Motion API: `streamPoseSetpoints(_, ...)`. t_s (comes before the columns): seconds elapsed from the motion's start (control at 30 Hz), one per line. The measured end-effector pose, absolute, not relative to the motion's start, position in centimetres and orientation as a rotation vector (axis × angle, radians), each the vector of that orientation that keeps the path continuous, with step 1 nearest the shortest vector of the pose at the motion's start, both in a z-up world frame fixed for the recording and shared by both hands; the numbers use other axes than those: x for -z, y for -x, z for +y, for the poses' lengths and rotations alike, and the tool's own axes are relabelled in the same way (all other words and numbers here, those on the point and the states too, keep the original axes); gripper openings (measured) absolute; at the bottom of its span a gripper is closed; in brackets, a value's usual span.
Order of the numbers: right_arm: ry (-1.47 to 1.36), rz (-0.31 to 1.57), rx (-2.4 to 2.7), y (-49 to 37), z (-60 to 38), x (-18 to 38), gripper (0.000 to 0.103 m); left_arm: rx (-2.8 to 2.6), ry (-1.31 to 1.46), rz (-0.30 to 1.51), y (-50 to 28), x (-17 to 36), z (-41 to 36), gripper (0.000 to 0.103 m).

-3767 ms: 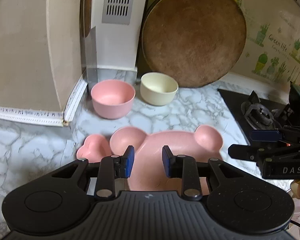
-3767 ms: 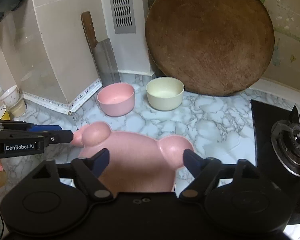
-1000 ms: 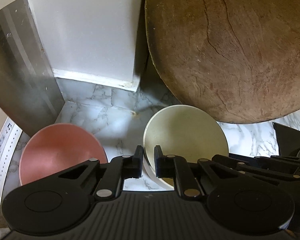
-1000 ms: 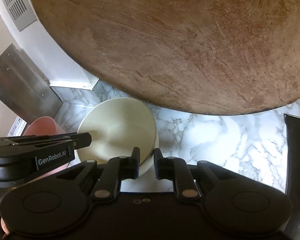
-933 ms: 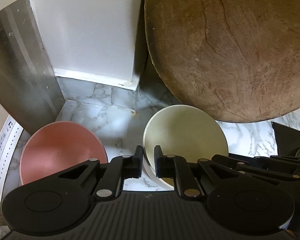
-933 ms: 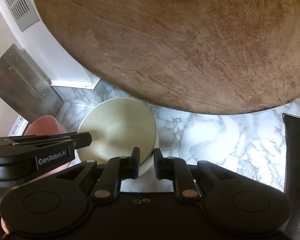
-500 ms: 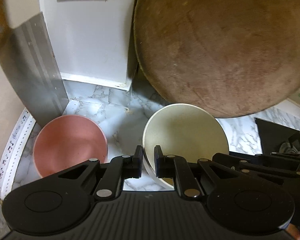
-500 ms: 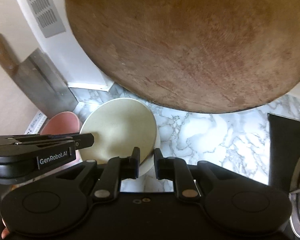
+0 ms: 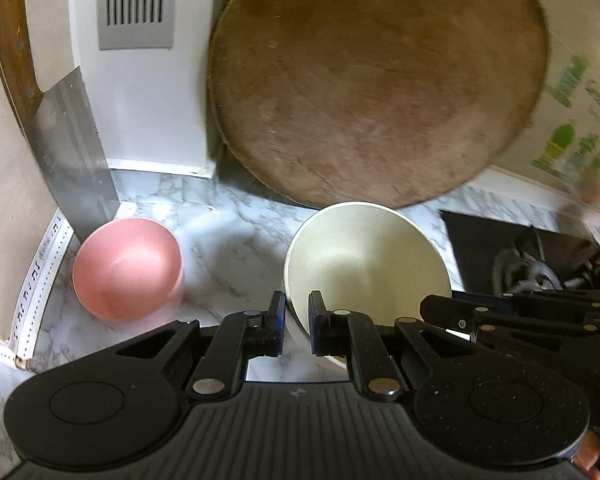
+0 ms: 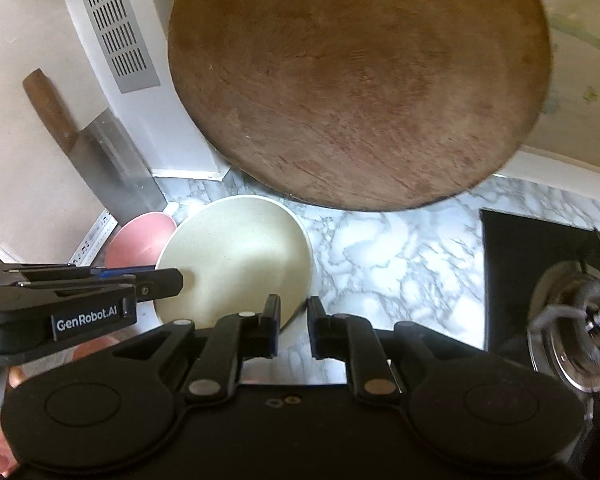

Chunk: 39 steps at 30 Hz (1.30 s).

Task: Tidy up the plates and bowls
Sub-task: 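Lift the cream bowl with both grippers and lower it into the bear-face plate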

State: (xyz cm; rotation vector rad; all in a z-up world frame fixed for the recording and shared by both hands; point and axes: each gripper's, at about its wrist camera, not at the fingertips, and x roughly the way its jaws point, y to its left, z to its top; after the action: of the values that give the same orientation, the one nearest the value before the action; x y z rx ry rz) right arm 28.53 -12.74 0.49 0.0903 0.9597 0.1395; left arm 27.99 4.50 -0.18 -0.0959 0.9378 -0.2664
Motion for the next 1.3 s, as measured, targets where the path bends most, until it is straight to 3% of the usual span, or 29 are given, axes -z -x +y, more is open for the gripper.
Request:
streamPoseSetpoints(0.63, -0.163, 0.942, -0.038, -18.2, -15.8, -2.6, 0.014, 0.429, 0.03, 0.934, -18.3, -1.7, 1.6, 0.011)
streamPoseSetpoints(1.3, -0.229, 1.039, 0.069, -11.6, -19.0, 1.8, 0.014, 0.54, -0.018, 1.054, -13.3, 3.4, -2.3, 0.011)
